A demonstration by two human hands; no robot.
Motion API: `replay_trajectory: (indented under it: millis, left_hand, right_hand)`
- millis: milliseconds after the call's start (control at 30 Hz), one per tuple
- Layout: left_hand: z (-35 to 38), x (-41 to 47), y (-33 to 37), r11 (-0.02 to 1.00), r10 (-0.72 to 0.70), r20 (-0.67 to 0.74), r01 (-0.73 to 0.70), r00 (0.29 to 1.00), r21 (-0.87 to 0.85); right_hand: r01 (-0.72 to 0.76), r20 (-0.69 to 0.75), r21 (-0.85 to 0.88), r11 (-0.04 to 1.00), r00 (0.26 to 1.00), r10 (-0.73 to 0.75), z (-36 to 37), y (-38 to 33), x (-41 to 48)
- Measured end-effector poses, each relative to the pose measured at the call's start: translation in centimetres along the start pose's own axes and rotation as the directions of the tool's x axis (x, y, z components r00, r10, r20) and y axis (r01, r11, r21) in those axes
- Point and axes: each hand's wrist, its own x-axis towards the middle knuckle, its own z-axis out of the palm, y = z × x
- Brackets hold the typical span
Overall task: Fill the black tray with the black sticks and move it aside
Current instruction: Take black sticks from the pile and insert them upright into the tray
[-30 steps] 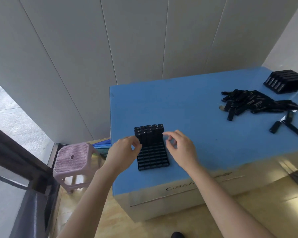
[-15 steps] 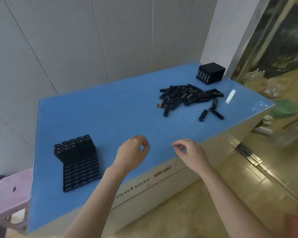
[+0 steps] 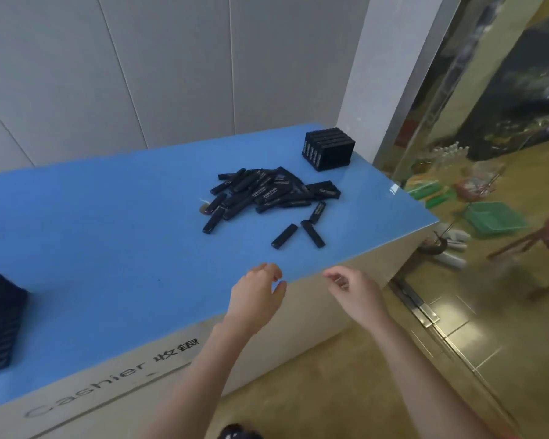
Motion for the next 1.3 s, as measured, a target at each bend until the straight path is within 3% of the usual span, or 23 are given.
replay_trajectory:
  millis: [200,433,667,800,933,1100,1233,1300]
  left_hand:
    - [2.4,5.7,1.3,0.971,-0.142,-0.087,0.156,0.986,0.182]
    - [7.2,12.7,4.8,0.877,-0.335,-0.004,0.313,0.942,0.364]
    - [10.2,16.4,4.0,0.874,-0.173,-0.183,0.237,0.968,0.425]
    - [8.9,17.7,4.4,0.861,-0.261,-0.115,0.285,0.958,0.421]
    - [8.2,19.9,4.6,0.815,-0.418,-0.093,0.418,0.904,0.400]
    - [8.1,21.4,5.1,0.731,-0.528,-0.124,0.524,0.840,0.438]
    - [8.5,21.6,5.5,0.683,-0.542,-0.160,0.543,0.825,0.488]
    - [8.5,21.7,5.3,0.679,-0.554,-0.197,0.576,0.809,0.455]
  right_hand:
    - [0.022,0.003,0.034,0.999,1.000,-0.022,-1.1,2.4,5.7]
    - [0.055,0.052,-0.024,0.998,0.997,-0.054,-3.4,4.9,14.1]
    - [0.114,0.052,-0.051,0.992,0.992,-0.112,-4.7,6.2,21.5]
    - [0.215,0.133,-0.131,0.968,0.971,-0.198,-4.7,6.3,25.6]
    - [0.357,0.271,-0.257,0.898,0.919,-0.287,-4.8,5.9,29.0]
    - [0.564,0.426,-0.412,0.716,0.814,-0.395,-5.1,6.8,31.0]
    - [0.619,0.462,-0.483,0.620,0.781,-0.420,-4.8,7.5,31.3]
    - [0.616,0.469,-0.454,0.644,0.780,-0.414,-4.9,7.8,31.4]
